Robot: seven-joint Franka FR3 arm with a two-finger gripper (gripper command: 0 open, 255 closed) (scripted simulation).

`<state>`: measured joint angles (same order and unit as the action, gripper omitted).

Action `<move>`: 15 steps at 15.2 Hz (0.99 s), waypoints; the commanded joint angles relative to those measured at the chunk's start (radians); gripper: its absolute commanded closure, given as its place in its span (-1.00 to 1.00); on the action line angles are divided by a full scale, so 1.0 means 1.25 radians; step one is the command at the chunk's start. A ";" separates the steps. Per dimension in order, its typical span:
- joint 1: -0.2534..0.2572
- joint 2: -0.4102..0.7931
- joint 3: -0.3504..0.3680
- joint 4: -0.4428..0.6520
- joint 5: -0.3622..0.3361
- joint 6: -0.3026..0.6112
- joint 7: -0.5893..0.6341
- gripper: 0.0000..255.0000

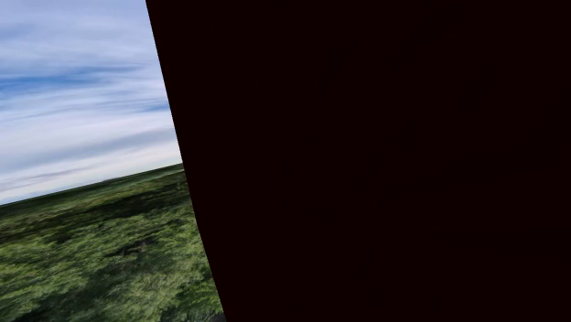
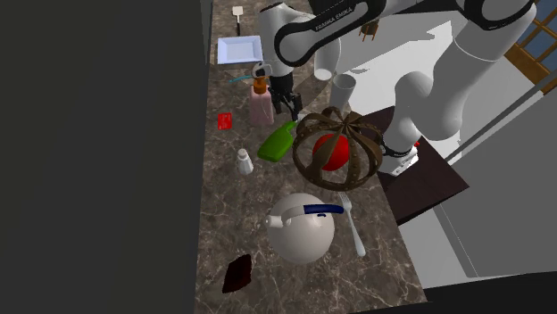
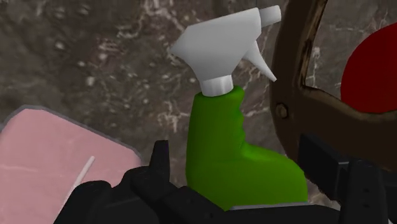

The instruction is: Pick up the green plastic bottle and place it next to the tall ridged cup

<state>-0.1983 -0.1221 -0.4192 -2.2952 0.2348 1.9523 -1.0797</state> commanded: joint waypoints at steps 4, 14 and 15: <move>0.003 0.037 -0.002 -0.049 0.009 0.061 -0.012 -1.00; 0.009 0.056 -0.018 -0.068 0.019 0.093 -0.037 1.00; 0.002 0.023 -0.018 -0.091 0.002 0.086 -0.031 1.00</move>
<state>-0.1890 -0.1620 -0.4369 -2.3608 0.2481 2.0869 -1.1133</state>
